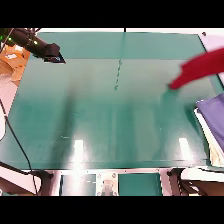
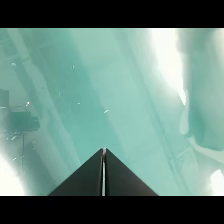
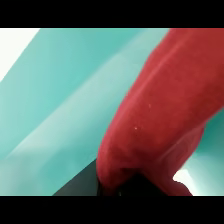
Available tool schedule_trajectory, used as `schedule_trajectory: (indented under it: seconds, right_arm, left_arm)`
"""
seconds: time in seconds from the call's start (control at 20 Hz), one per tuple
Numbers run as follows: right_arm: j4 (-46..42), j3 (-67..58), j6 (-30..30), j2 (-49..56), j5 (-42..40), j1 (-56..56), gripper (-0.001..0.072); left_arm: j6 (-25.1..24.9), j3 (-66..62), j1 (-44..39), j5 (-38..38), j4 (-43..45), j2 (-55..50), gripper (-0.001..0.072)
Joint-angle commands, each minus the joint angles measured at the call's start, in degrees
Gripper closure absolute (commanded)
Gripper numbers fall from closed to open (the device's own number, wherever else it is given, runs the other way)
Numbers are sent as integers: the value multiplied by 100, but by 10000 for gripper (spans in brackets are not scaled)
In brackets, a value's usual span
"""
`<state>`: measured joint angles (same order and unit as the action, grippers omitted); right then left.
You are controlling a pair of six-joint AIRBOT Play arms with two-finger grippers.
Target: Fold the shirts.
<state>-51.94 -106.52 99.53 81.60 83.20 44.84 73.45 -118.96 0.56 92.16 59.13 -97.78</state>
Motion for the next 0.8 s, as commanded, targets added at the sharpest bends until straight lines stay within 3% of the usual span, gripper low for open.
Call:
schedule_trajectory:
  seconds: [0.0,0.25,0.55,0.6,0.65,0.75]
  right_arm:
    - [-1561,46,378,-466,960,1515,698]
    - [-2417,1534,286,-1187,1027,2636,698]
    - [-3141,4089,203,-1561,590,2780,676]
    - [-3351,4336,205,-1552,575,2782,383]
    - [-3512,4470,203,-1550,577,2789,17]
    - [-3392,4321,208,-1550,671,2769,13]
  left_arm:
    - [-2,0,2,4,0,4,685]
    - [-2,0,2,7,-4,4,685]
    - [-4,4,2,151,-13,4,685]
    - [-4,55,2,151,-22,4,685]
    - [-4,140,2,153,-48,4,685]
    - [-4,297,2,129,-61,4,685]
